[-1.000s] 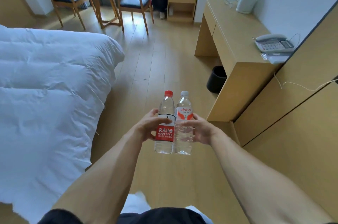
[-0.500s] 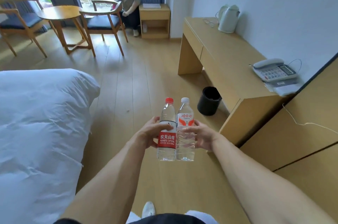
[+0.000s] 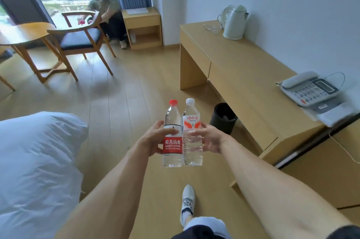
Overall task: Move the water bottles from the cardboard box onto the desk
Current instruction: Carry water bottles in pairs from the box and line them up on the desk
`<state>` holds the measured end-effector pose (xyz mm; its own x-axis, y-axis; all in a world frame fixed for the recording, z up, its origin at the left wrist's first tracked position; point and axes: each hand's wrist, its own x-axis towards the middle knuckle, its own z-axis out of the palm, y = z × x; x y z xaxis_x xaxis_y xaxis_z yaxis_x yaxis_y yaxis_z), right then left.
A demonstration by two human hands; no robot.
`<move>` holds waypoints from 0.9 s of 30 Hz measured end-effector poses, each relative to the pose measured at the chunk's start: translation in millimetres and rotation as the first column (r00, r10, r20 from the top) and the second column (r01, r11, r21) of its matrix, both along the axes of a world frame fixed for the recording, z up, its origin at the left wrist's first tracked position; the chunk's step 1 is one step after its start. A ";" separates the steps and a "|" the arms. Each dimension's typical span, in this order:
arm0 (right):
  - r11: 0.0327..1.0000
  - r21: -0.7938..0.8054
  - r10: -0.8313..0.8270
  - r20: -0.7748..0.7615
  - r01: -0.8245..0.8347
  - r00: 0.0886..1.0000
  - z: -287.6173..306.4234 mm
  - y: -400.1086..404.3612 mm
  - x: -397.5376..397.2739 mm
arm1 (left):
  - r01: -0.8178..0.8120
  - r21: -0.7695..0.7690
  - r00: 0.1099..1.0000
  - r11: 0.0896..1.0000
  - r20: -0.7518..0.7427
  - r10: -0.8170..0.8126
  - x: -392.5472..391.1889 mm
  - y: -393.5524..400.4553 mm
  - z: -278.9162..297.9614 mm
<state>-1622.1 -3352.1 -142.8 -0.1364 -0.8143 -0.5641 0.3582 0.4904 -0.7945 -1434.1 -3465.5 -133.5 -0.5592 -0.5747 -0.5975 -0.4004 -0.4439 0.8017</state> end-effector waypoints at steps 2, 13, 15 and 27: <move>1.000 0.005 0.002 0.011 -0.002 1.000 -5.4 -40.0 -19.2 | -0.008 -0.005 1.000 1.000 0.018 0.008 -18.9 -37.5 -0.5; 0.999 -0.010 -0.049 0.052 0.050 0.997 4.3 -212.2 -133.0 | 0.052 -0.027 0.998 0.998 0.038 -0.050 -139.8 -220.1 17.5; 0.995 -0.015 -0.099 0.052 0.099 0.994 5.1 -233.3 -151.8 | 0.095 -0.037 0.995 0.995 0.040 -0.093 -163.3 -249.9 17.6; 0.852 -0.040 -0.521 0.044 0.523 0.852 11.7 -339.6 -256.0 | 0.493 -0.069 0.870 0.867 0.011 -0.493 -337.2 -418.5 21.4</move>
